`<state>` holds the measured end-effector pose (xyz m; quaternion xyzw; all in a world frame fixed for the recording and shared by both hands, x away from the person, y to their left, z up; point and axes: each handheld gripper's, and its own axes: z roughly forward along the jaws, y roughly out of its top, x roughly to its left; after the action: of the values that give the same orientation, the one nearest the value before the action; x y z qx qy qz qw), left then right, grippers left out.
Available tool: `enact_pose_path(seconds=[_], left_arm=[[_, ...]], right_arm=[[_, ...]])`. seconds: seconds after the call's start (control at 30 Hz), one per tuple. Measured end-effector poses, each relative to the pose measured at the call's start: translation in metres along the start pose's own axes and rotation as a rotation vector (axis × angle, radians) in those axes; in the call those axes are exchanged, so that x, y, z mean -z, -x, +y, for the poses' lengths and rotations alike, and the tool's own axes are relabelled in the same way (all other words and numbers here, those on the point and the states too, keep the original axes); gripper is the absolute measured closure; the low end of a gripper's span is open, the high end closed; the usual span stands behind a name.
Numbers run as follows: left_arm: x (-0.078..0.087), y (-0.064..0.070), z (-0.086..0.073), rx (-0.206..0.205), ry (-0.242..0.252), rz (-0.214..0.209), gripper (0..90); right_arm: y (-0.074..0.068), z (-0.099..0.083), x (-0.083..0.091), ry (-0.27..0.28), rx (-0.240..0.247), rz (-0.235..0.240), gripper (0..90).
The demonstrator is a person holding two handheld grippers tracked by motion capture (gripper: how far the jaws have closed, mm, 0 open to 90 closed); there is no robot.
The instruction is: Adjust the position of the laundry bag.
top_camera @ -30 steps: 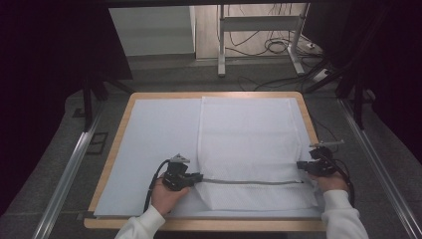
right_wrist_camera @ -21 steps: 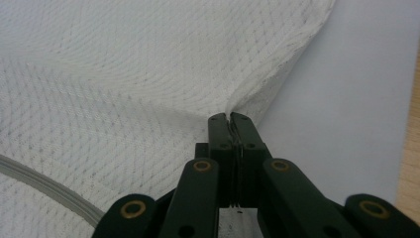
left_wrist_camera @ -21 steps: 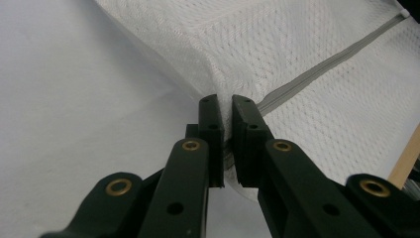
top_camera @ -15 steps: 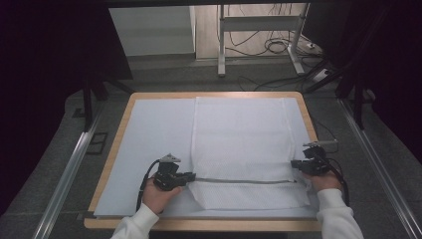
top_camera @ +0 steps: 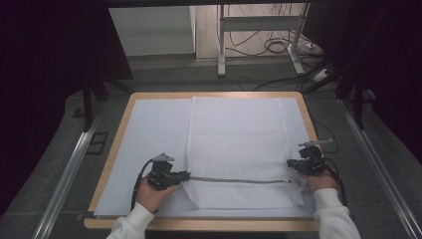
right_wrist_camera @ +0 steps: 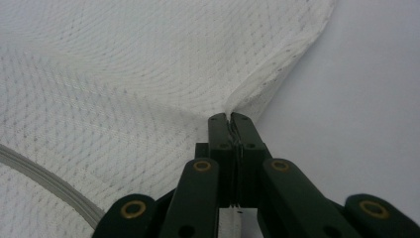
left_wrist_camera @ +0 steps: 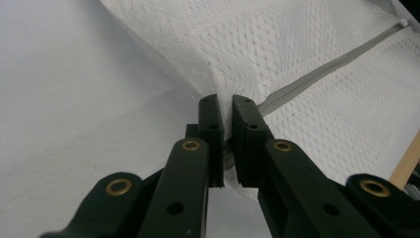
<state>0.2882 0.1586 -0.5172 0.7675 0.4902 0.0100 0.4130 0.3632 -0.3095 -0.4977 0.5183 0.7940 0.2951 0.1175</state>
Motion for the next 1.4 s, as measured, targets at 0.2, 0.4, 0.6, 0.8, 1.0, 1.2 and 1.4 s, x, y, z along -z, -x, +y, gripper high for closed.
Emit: enact_pose_path(seconds=[0.2, 0.4, 0.6, 0.8, 1.0, 1.2, 1.4], left_arm=[[0.007, -0.009, -0.005, 0.013, -0.005, 0.008, 84.4], [0.013, -0.015, -0.008, 0.019, -0.001, 0.020, 84.4], [0.019, -0.020, -0.011, 0.027, 0.002, 0.030, 84.3], [0.024, -0.026, -0.015, 0.037, 0.005, 0.035, 84.3], [0.032, -0.033, -0.021, 0.052, 0.010, 0.047, 84.3], [0.038, -0.041, -0.026, 0.065, 0.013, 0.057, 84.3], [0.044, -0.048, -0.031, 0.084, 0.016, 0.065, 84.2]], right_arm=[[-0.009, 0.001, -0.003, -0.002, 0.017, 0.022, 87.4], [-0.017, 0.002, -0.005, 0.004, 0.032, 0.038, 87.4], [-0.023, 0.004, -0.008, 0.006, 0.036, 0.056, 87.4], [-0.029, 0.005, -0.011, 0.008, 0.049, 0.070, 87.4], [-0.036, 0.007, -0.016, 0.007, 0.053, 0.091, 87.4], [-0.044, 0.009, -0.020, 0.007, 0.062, 0.103, 87.4], [-0.052, 0.011, -0.027, 0.002, 0.076, 0.113, 87.4]])
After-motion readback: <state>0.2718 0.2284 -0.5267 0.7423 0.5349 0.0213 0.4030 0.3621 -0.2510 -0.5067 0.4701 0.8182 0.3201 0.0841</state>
